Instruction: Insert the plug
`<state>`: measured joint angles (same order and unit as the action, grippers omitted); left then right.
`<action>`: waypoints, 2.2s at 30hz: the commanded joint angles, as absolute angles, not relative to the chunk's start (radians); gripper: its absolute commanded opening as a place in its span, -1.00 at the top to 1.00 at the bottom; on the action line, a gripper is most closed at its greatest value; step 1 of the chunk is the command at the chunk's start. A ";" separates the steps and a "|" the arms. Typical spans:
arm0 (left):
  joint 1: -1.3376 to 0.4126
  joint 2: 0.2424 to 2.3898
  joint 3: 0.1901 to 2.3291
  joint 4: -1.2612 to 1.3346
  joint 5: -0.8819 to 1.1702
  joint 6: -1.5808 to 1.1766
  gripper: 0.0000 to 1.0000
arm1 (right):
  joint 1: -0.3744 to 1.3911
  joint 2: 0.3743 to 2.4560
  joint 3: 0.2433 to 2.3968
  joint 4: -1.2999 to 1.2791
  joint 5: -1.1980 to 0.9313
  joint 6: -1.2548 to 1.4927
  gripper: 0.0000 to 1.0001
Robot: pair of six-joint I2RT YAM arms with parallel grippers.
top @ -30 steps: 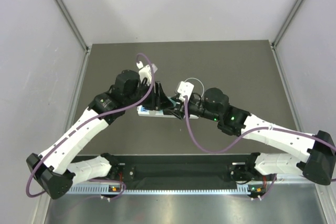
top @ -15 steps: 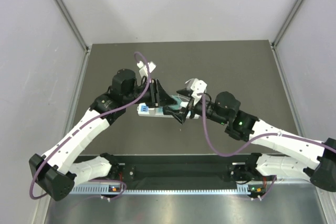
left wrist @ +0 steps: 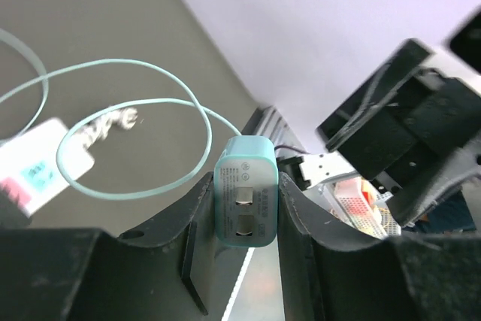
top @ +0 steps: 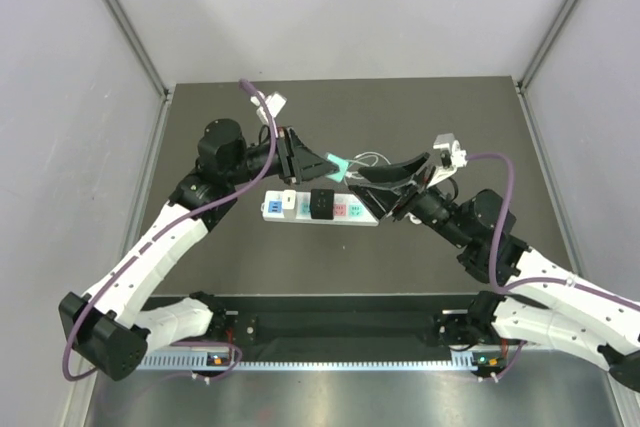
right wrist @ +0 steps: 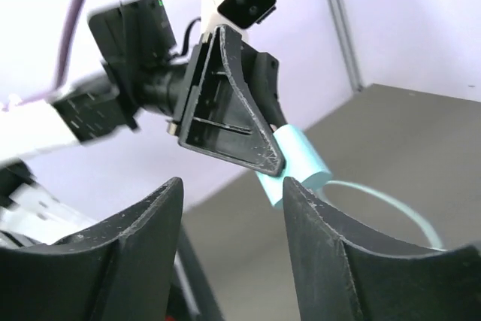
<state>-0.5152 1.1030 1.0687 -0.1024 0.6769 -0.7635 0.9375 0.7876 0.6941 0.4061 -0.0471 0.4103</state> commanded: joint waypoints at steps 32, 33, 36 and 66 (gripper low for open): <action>-0.514 1.051 0.966 0.474 0.784 -1.101 1.00 | 0.925 0.999 0.785 0.788 0.032 0.729 0.25; -0.514 1.052 0.966 0.472 0.784 -1.101 1.00 | 0.927 1.002 0.787 0.790 0.034 0.729 0.31; -0.514 1.068 0.977 0.463 0.790 -1.108 1.00 | 0.922 1.014 0.773 0.845 0.015 0.729 0.61; -0.494 1.039 1.083 -0.234 0.546 -0.713 -0.59 | -0.095 1.158 1.300 0.014 -0.483 0.287 1.00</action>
<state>-0.5072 1.0718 1.0512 -0.0517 0.6392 -0.8333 -0.0971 1.1038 1.1767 0.2775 -0.4332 0.5220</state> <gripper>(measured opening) 0.793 0.322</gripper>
